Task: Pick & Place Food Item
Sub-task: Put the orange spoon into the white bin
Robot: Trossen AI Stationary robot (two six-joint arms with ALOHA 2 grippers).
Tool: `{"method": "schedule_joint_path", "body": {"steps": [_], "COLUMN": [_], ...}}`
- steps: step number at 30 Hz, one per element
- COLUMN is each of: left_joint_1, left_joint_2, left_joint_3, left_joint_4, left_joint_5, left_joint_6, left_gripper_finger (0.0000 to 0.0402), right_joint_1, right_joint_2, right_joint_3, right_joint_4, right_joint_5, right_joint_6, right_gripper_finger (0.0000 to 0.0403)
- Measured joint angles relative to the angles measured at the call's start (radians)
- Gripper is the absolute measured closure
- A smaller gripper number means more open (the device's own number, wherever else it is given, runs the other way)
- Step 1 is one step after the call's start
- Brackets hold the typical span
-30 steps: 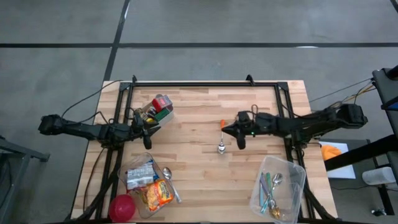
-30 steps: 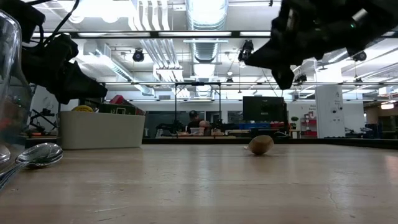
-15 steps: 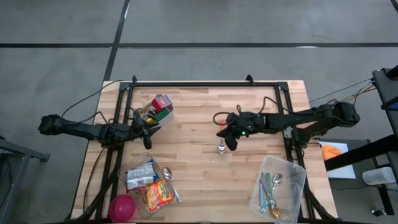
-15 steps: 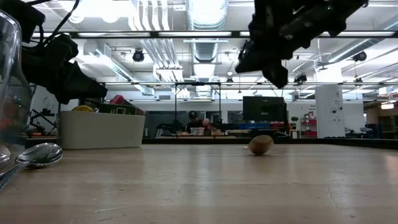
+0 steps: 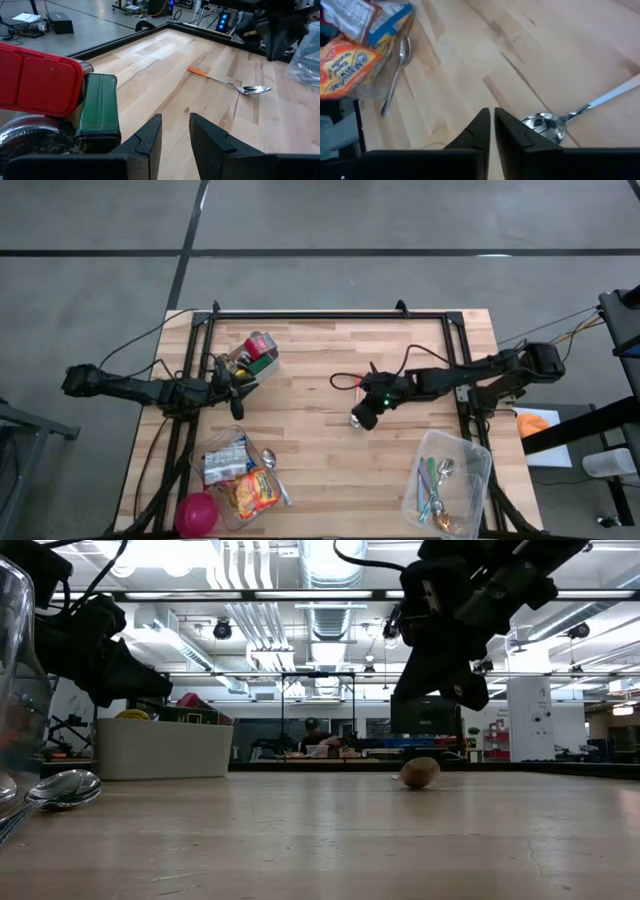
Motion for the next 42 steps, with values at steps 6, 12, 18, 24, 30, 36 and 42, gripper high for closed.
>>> {"method": "schedule_joint_path", "body": {"steps": [6,12,18,24,30,36,42], "left_joint_1": [0.000,0.000,0.000,0.000,0.000,0.000,0.000], "left_joint_2": [0.000,0.000,0.000,0.000,0.000,0.000,0.000], "left_joint_3": [0.000,0.000,0.000,0.000,0.000,0.000,0.000], "left_joint_4": [0.000,0.000,0.000,0.000,0.000,0.000,0.000], "left_joint_5": [0.000,0.000,0.000,0.000,0.000,0.000,0.000], "left_joint_6": [0.000,0.000,0.000,0.000,0.000,0.000,0.000], "left_gripper_finger": [0.0301,0.0301,0.0301,0.0301,0.0301,0.0301,0.0301], "right_joint_1": [0.036,0.095,0.171,0.256,0.264,0.267,0.267], "right_joint_2": [-0.002,0.000,0.000,0.013,0.082,0.169,0.211], "right_joint_3": [0.000,0.000,0.028,0.035,0.035,0.055,0.073], "right_joint_4": [-0.002,-0.056,-0.105,-0.108,-0.107,-0.108,-0.109], "right_joint_5": [0.023,0.074,0.228,0.388,0.415,0.438,0.459], "right_joint_6": [-0.032,-0.156,-0.302,-0.468,-0.512,-0.516,-0.536], "right_gripper_finger": [0.0298,0.0238,0.0219,0.0218,0.0218,0.0218,0.0218]}}
